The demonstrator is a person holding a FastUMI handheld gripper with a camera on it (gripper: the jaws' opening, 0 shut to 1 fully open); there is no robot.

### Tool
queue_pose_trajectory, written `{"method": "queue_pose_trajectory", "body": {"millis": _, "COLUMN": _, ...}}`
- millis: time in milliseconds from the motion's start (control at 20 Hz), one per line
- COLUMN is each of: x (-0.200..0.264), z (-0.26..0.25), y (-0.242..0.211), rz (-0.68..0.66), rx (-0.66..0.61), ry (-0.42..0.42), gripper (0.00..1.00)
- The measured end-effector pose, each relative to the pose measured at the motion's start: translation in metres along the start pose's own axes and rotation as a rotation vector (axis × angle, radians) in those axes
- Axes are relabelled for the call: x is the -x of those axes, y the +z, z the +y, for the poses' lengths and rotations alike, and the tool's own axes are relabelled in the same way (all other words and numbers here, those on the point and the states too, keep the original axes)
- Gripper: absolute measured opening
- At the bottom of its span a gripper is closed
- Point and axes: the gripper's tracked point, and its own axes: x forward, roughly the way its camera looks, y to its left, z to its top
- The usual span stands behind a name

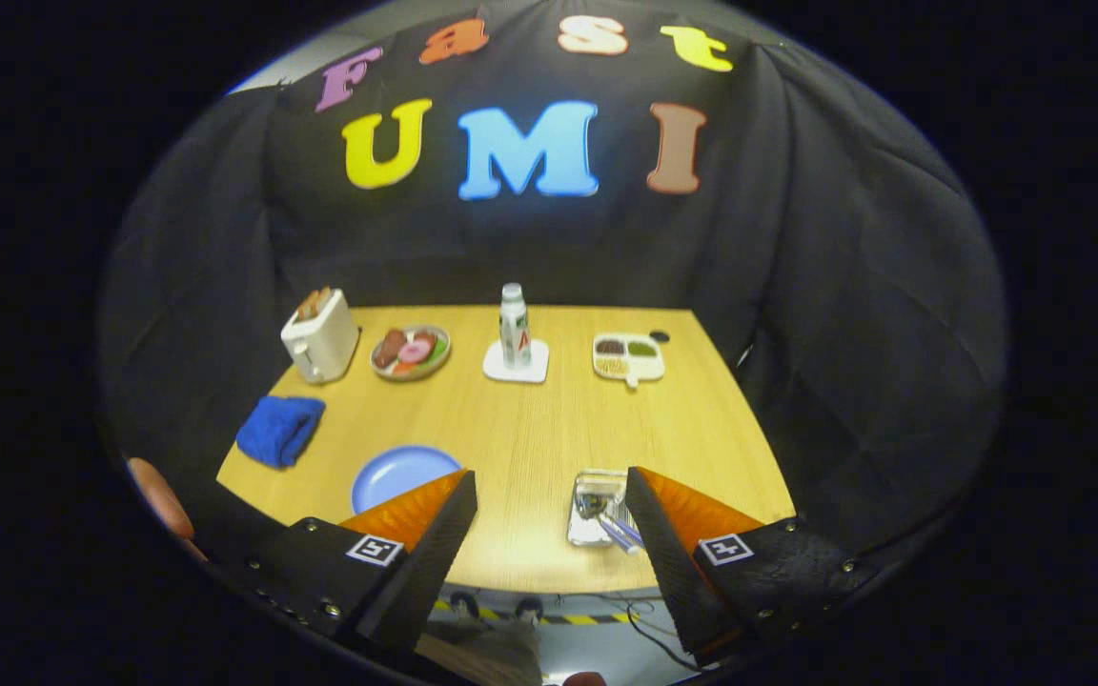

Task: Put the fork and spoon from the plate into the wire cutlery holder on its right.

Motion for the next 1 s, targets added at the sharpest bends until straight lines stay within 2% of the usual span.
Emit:
{"method": "queue_pose_trajectory", "body": {"millis": 200, "x": 0.004, "z": 0.011, "y": 0.036, "rz": -0.22, "rx": 0.01, "ry": -0.064, "gripper": 0.97}}
{"method": "queue_pose_trajectory", "body": {"millis": 400, "x": 0.002, "z": 0.017, "y": 0.053, "rz": -0.334, "rx": 0.04, "ry": -0.141, "gripper": 0.96}}
{"method": "queue_pose_trajectory", "body": {"millis": 450, "x": 0.0, "z": 0.023, "y": 0.053, "rz": -0.355, "rx": 0.053, "ry": -0.139, "gripper": 0.95}}
{"method": "queue_pose_trajectory", "body": {"millis": 600, "x": -0.007, "z": 0.056, "y": 0.04, "rz": -0.352, "rx": 0.101, "ry": -0.062, "gripper": 0.95}}
{"method": "queue_pose_trajectory", "body": {"millis": 750, "x": -0.014, "z": 0.058, "y": 0.044, "rz": -0.384, "rx": 0.138, "ry": -0.079, "gripper": 0.96}}
{"method": "queue_pose_trajectory", "body": {"millis": 850, "x": -0.018, "z": 0.07, "y": 0.038, "rz": -0.385, "rx": 0.12, "ry": -0.069, "gripper": 0.96}}
{"method": "queue_pose_trajectory", "body": {"millis": 1000, "x": -0.028, "z": 0.1, "y": 0.044, "rz": -0.469, "rx": 0.077, "ry": -0.019, "gripper": 0.96}}
